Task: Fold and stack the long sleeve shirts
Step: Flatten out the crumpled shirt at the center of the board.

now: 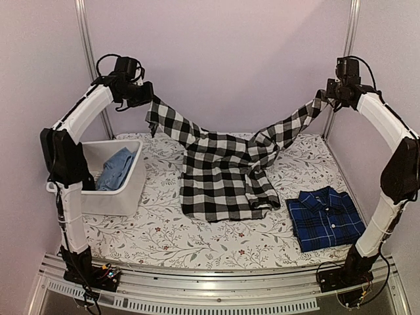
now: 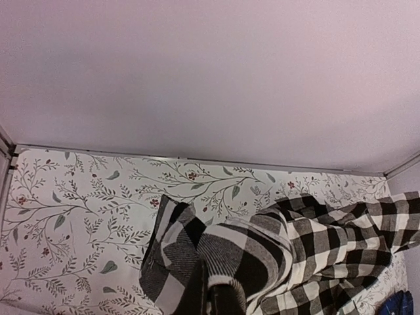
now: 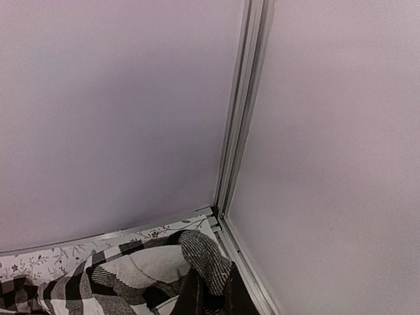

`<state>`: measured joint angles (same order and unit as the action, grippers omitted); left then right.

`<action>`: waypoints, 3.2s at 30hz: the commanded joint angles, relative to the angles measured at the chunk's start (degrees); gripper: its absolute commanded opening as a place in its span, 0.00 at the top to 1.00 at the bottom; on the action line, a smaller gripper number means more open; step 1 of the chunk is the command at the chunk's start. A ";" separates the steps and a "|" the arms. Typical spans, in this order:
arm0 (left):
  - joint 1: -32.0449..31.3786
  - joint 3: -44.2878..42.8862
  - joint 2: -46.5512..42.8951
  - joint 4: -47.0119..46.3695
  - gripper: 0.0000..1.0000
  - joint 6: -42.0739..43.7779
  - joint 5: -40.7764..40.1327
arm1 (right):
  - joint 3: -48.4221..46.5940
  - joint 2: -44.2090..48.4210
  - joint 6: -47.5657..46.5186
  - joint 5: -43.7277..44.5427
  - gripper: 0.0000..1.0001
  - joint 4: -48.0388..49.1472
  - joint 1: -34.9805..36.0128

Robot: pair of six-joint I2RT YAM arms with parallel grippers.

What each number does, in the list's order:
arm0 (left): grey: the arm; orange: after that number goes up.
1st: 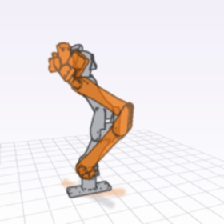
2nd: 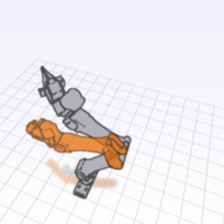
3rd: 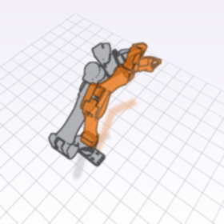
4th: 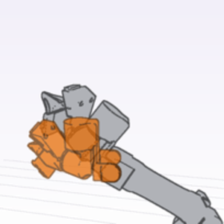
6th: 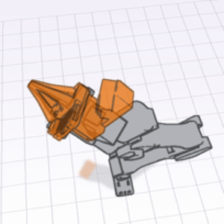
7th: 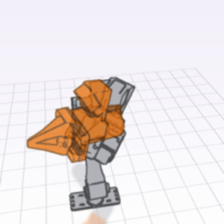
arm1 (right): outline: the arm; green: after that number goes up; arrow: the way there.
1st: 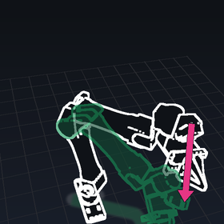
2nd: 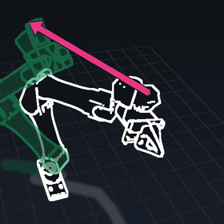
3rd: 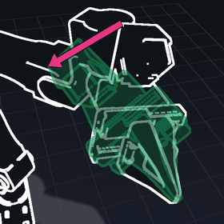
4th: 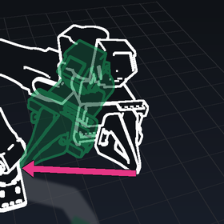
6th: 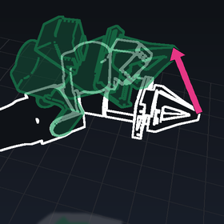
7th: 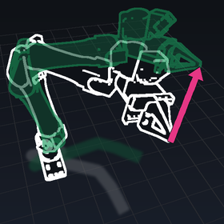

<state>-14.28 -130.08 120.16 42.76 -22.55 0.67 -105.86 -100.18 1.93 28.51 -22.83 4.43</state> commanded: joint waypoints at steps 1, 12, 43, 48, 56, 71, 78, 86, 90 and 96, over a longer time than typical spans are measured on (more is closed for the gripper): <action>0.14 -2.60 5.59 0.59 1.00 0.40 4.72 | 2.15 -4.98 1.74 -4.02 0.98 -2.68 -0.22; -0.27 -4.37 8.75 0.13 0.30 0.37 6.15 | 6.15 -8.24 5.35 -15.99 0.43 -8.76 0.38; -26.31 75.12 -33.37 -25.07 0.36 -21.20 2.81 | 36.33 7.07 13.84 -19.89 0.36 -1.65 33.90; -29.02 77.97 -30.96 -28.32 0.40 -24.05 3.25 | 37.51 4.24 16.32 -21.38 0.45 -0.64 37.66; -30.97 74.94 -23.36 -29.07 0.49 -23.44 1.09 | 40.02 0.20 20.06 -21.43 0.62 0.60 41.87; -32.67 72.48 -16.93 -25.94 0.57 -23.41 -3.82 | 39.26 -7.75 20.21 -16.73 0.70 0.79 43.21; -32.66 73.48 -15.40 -29.27 0.72 -23.39 -1.12 | 39.90 -9.24 19.79 -13.66 0.78 -0.41 43.22; -32.51 73.17 -18.52 -24.47 1.00 -20.91 -0.52 | 40.01 -3.32 20.00 -11.07 1.00 -3.76 41.97; -32.02 71.78 -21.72 -15.48 1.00 -18.04 -3.51 | 41.16 2.59 19.65 -11.29 1.00 -6.46 39.25; -30.20 72.16 -28.02 -6.44 1.00 -15.21 -2.74 | 45.88 10.81 18.99 -12.38 1.00 -10.94 36.32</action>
<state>-45.67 -56.99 96.62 27.27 -40.86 -1.93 -63.09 -93.71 21.58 15.92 -29.21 42.06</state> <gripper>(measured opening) 0.005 0.003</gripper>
